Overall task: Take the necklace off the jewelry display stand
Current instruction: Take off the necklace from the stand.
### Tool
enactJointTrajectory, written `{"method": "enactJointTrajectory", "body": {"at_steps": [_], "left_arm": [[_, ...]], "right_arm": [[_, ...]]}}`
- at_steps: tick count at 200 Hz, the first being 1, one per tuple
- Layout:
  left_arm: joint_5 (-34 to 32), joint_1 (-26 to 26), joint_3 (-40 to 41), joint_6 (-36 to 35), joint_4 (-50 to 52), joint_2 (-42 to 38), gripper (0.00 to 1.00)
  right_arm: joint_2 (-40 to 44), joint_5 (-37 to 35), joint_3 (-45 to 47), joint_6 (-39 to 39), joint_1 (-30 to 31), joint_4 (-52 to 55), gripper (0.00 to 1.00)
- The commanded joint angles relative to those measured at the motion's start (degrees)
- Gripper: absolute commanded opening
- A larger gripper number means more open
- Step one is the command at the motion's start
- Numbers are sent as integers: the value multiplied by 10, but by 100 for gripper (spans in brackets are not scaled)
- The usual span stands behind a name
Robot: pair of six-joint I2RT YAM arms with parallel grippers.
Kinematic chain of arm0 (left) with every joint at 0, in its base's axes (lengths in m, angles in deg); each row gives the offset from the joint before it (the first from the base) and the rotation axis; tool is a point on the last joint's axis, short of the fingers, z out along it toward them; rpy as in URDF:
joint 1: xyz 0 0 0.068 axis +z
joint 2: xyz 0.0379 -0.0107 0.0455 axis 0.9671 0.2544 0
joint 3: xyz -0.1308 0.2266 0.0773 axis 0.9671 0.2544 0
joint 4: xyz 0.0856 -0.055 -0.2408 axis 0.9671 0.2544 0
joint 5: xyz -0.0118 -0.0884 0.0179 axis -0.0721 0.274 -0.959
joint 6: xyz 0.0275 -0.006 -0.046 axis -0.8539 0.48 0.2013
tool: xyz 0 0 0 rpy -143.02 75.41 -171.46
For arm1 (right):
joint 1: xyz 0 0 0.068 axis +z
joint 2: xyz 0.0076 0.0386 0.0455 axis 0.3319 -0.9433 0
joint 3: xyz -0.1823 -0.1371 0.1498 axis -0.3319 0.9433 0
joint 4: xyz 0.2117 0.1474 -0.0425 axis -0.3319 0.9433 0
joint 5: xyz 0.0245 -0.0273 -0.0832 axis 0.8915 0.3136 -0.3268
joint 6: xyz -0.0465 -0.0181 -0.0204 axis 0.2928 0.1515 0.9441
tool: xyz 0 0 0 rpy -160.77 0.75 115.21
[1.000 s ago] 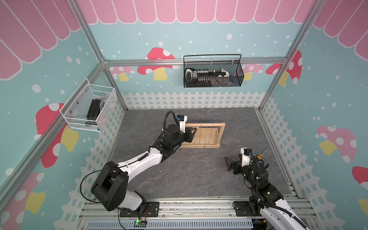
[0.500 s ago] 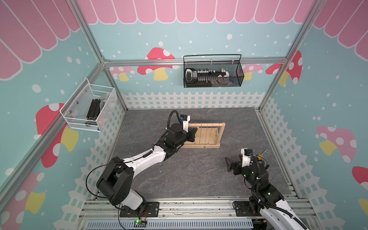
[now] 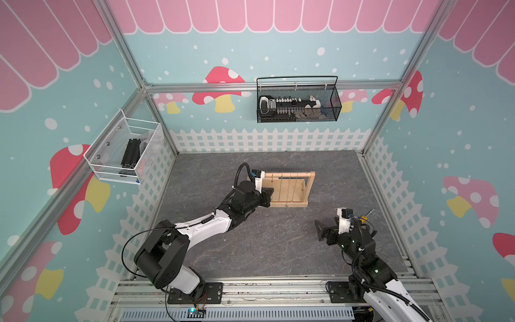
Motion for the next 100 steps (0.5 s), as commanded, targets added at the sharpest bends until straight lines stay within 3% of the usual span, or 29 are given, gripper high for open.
{"method": "enactJointTrajectory", "body": {"at_steps": [1, 44, 100], "left_arm": [[-11, -2, 16, 7, -30, -19, 3], [0, -3, 18, 3, -33, -12, 7], [-4, -3, -5, -14, -13, -10, 26]], "right_arm": [[0, -7, 0, -6, 5, 3, 99], [4, -10, 0, -6, 4, 6, 99], [8, -8, 0, -5, 4, 8, 99]]}}
